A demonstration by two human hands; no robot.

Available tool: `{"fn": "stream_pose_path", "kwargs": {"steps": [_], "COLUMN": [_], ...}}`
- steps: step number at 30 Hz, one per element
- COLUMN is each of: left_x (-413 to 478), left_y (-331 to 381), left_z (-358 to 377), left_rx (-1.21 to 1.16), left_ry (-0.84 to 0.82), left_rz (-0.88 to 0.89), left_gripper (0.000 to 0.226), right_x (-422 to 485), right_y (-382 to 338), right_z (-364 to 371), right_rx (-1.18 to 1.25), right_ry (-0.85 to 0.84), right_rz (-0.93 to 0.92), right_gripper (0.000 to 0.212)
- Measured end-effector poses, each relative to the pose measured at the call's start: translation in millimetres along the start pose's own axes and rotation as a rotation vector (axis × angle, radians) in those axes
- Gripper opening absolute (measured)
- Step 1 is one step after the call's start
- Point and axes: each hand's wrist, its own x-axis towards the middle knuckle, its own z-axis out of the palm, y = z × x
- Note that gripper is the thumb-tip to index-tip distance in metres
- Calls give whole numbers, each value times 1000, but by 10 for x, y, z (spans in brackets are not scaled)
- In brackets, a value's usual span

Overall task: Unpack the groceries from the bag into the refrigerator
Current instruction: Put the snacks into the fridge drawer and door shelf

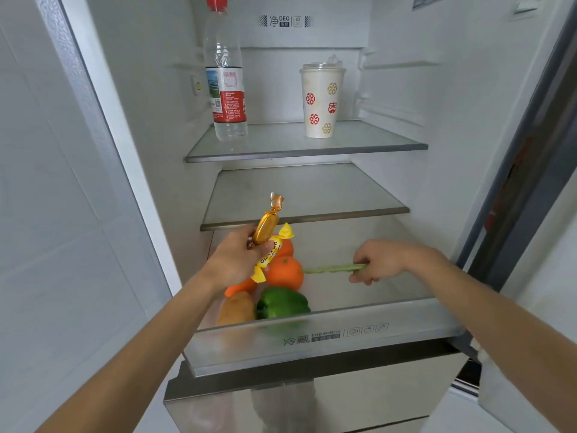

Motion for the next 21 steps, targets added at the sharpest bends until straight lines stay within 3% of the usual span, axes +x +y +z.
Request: {"fn": "stream_pose_path", "kwargs": {"steps": [4,6,8,13,16,19,21], "left_x": [41,50,54,72,64,66,70], "left_y": [0,33,81,266,419,607,749], "left_z": [30,76,112,171,256,397,504], "left_rx": [117,161,172,127,-6,-148,-194], "left_ry": [-105,-123,-153,-238,-291,-360,-373], "left_rz": [33,53,77,119,109,111,149], "left_gripper": [19,15,15,24,24,25,22], "right_x": [46,45,35,-240,-545,-795,-913], "right_y": [-10,-32,0,39,-101,-231,-248], "right_z": [57,76,36,-155,-254,-287,-283], "right_rx": [-93,-114,-68,393,612,696,709], "right_ry": [-88,-76,-6,235,268,299,379], "right_rz": [88,85,47,-163,-262,-293,-273], "right_gripper": [49,66,66,31,40,60,63]}}
